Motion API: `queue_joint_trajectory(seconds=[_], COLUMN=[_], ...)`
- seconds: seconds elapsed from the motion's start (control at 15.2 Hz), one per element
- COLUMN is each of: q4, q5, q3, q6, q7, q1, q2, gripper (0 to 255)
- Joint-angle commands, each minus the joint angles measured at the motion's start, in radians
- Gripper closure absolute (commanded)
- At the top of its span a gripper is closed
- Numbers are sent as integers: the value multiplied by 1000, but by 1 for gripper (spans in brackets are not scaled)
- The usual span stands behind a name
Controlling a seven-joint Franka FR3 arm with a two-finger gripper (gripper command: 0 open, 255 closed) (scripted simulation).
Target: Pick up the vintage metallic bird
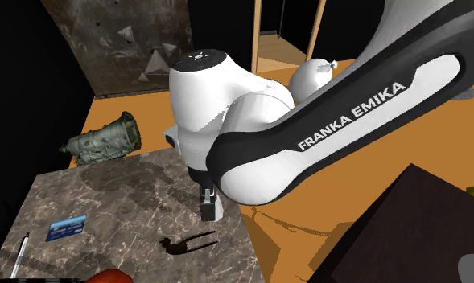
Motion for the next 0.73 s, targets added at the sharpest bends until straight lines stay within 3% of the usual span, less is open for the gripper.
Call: queue_joint_trajectory(seconds=[0.0,0.4,0.66], q4=[47,184,193], q5=[-18,-68,-76], q3=[10,33,25], q6=[5,16,48], q7=[-12,-54,-50], q1=[25,96,103], q2=[53,207,248], gripper=[0,0,0])
